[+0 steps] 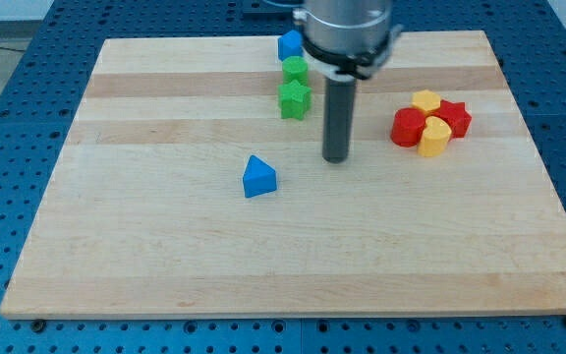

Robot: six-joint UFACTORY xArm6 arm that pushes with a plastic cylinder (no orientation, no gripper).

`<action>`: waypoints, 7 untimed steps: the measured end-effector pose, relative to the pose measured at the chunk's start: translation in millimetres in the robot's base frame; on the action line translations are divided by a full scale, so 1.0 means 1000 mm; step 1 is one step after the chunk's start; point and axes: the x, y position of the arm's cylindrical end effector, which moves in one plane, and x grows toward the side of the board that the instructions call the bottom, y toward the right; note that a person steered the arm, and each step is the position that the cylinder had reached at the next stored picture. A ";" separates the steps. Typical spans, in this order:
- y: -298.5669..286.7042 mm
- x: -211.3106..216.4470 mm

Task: Place the blue triangle at center of the board

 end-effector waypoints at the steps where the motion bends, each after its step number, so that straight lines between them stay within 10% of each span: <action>1: -0.035 0.048; 3: -0.125 0.059; 7: -0.091 0.030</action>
